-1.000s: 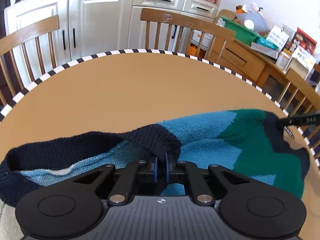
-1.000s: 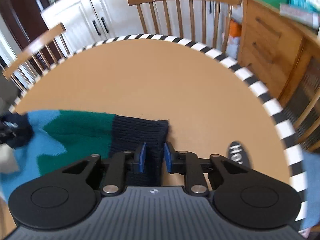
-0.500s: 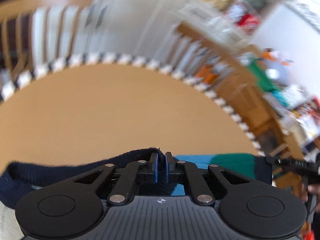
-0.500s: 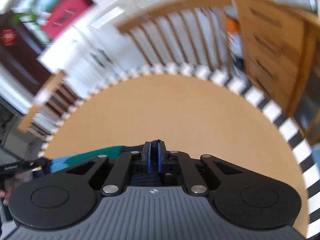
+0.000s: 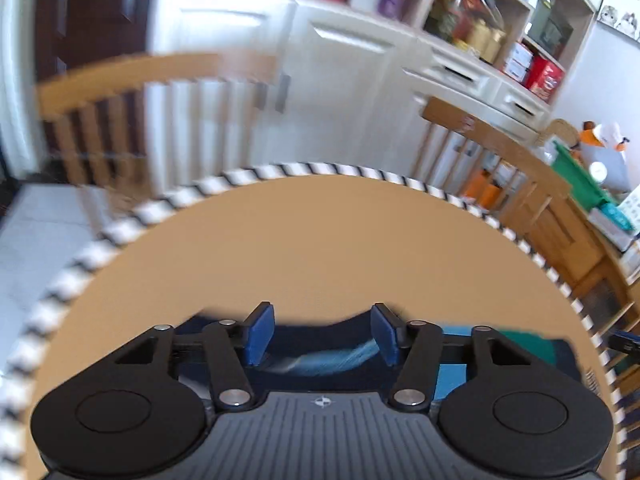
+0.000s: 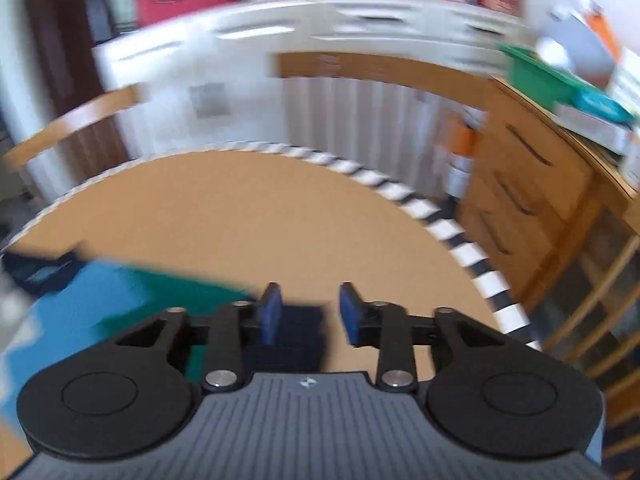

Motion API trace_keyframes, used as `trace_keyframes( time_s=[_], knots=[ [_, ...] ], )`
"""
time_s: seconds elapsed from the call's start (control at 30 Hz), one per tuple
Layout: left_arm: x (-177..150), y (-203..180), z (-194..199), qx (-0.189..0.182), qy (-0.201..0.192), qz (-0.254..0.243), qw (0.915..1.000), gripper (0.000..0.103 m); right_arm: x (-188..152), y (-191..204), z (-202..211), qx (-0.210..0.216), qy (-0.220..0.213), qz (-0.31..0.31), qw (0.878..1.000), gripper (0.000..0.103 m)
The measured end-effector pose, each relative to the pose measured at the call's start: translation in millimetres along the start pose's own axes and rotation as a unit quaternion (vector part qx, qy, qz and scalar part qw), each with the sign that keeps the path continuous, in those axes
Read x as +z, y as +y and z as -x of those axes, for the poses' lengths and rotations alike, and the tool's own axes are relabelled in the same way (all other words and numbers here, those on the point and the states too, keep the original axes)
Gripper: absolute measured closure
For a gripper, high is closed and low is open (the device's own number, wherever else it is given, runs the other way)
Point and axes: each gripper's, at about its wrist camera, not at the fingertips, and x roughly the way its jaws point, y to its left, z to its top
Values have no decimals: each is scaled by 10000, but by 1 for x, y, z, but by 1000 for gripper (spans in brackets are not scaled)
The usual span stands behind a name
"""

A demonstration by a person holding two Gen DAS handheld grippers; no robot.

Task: Fold clothes
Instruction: 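Lay the sweater flat and open both grippers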

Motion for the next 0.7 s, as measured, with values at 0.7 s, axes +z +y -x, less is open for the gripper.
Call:
trace_keyframes(
  time_s=[0.7],
  knots=[
    [-150, -72, -6, 739, 607, -696, 9930, 58, -77, 135, -41, 1139, 1072, 643, 9856, 76]
  ],
)
